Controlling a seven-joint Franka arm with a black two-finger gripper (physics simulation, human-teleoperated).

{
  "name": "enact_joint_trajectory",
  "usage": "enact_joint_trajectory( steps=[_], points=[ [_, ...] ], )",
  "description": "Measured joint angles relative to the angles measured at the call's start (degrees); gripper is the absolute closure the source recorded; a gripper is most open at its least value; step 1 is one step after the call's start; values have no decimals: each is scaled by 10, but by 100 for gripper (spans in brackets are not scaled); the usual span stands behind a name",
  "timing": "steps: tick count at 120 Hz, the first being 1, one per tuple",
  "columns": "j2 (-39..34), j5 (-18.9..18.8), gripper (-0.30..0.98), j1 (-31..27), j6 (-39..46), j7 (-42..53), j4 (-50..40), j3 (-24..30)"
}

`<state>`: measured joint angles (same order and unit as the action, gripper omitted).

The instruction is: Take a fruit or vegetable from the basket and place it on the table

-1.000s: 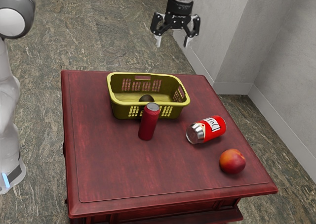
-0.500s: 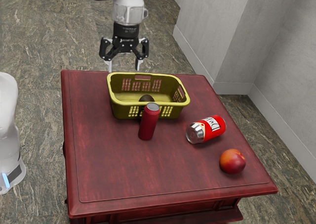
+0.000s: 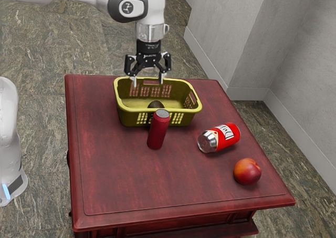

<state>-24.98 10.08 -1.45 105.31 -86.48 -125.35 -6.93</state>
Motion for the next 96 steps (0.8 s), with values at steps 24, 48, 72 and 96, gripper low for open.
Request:
enact_joint_trajectory(
  steps=[24, 48, 72, 96],
  points=[
    [57, 35, 0, -49, 17, 47, 3, -4],
    [95, 56, 0, -58, 42, 95, 8, -4],
    [125, 75, 0, -57, 65, 135, 9, -1],
    [125, 84, 0, -58, 81, 164, 4, 2]
  ],
)
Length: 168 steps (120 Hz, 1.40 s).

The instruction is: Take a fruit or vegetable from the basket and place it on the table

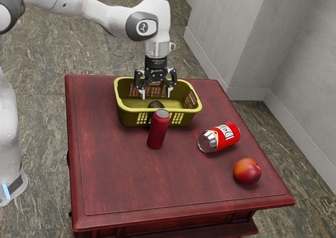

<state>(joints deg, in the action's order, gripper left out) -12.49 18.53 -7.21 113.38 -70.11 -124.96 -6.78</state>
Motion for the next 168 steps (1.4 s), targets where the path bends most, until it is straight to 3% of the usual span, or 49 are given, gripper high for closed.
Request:
enact_joint_trajectory(
  steps=[168],
  points=[
    [100, 57, 0, -6, 34, 93, 3, 0]
  ],
)
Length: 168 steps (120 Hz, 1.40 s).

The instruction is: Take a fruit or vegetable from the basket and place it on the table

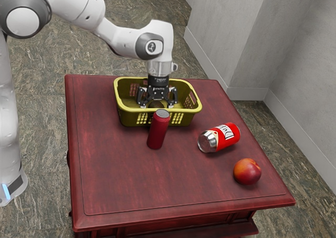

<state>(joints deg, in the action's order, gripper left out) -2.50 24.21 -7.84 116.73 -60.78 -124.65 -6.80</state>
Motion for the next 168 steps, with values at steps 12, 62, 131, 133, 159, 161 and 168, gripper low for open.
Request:
enact_joint_trajectory(
  steps=[12, 62, 131, 133, 159, 161, 168],
  points=[
    [1, 2, 1, 0, 1, 3, 0, 0],
    [2, 16, 41, -6, 1, 8, -1, -1],
    [-186, -84, 58, 78, -14, -26, 12, -6],
    [-192, -89, 58, 88, -15, -30, 12, 1],
    [-196, -117, 55, 162, -17, -94, 31, 98],
    [-189, -116, 54, 168, -17, -98, 38, 103],
    [-171, -111, 50, 180, -16, -114, 53, 119]
  ],
)
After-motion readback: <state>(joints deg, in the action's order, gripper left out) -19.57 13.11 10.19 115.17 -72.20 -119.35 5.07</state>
